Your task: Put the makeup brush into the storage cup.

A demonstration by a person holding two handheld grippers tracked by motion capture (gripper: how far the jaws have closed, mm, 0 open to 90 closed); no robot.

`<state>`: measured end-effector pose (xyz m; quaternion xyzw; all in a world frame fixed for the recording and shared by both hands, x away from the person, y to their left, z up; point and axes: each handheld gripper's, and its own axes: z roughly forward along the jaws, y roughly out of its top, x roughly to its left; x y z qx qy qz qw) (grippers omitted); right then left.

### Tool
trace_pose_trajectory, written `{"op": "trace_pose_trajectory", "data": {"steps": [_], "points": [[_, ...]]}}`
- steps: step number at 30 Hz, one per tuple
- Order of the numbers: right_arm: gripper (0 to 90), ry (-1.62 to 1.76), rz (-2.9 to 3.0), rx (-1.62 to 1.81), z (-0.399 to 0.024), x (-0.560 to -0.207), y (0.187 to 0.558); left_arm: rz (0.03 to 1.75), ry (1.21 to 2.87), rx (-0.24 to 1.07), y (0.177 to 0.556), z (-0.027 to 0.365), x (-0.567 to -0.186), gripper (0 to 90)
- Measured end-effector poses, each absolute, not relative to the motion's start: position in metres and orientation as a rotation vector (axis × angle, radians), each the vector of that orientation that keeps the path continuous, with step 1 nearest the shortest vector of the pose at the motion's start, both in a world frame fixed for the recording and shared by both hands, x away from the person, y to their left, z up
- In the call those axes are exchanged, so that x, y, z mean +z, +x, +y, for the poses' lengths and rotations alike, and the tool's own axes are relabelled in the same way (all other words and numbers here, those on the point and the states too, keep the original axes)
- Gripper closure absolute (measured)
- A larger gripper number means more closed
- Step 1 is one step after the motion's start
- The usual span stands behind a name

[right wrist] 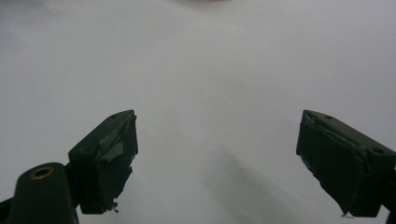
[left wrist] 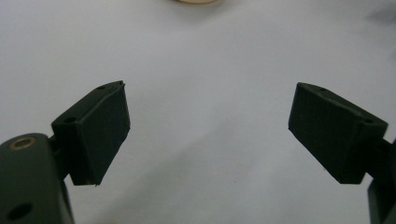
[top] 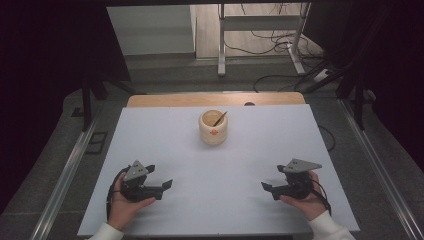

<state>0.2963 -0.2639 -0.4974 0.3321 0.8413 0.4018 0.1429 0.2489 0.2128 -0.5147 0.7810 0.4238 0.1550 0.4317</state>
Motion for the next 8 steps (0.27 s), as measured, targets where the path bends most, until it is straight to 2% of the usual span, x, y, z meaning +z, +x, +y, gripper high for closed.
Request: {"op": "trace_pose_trajectory", "data": {"steps": [8], "points": [[13.0, 0.962, 2.423, 1.156, -0.2649, -0.4982, 0.298, 1.05, 1.943, 0.393, 0.2487, 0.2131, -0.5139, 13.1]]}}
